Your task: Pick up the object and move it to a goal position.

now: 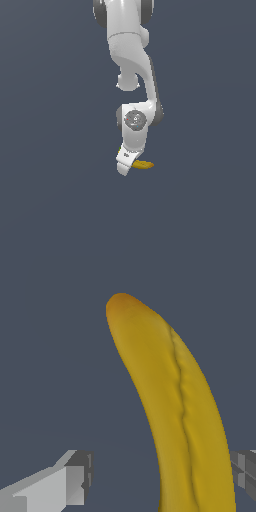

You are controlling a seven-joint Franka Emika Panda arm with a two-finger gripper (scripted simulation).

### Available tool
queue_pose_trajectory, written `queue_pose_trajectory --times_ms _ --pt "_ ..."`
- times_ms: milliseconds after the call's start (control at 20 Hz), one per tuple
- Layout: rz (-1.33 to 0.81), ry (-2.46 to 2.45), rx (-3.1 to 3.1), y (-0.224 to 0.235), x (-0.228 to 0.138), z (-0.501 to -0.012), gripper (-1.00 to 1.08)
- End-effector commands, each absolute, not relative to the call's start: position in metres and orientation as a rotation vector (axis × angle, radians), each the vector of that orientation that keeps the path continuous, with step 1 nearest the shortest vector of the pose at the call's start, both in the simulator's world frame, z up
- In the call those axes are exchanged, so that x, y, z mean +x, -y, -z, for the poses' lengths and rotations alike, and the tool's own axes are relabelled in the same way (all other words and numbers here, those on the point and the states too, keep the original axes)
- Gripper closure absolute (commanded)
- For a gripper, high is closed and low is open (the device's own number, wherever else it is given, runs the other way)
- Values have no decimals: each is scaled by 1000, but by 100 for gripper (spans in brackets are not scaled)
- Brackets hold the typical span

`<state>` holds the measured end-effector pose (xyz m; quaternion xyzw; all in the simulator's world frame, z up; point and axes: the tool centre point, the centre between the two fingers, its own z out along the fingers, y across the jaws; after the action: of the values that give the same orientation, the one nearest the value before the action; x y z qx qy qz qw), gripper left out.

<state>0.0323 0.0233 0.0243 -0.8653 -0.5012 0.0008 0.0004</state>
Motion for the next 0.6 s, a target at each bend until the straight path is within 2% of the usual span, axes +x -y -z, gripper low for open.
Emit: queue_pose_trajectory --times_ms 0,100,150,550 --pt "0 1575 -2718 -23 33 -19 -92" --pt "0 1575 -2718 -23 34 -19 -92" --pt "0 1575 -2718 -23 34 -19 108" --pt "0 1575 -2718 -23 34 -19 108"
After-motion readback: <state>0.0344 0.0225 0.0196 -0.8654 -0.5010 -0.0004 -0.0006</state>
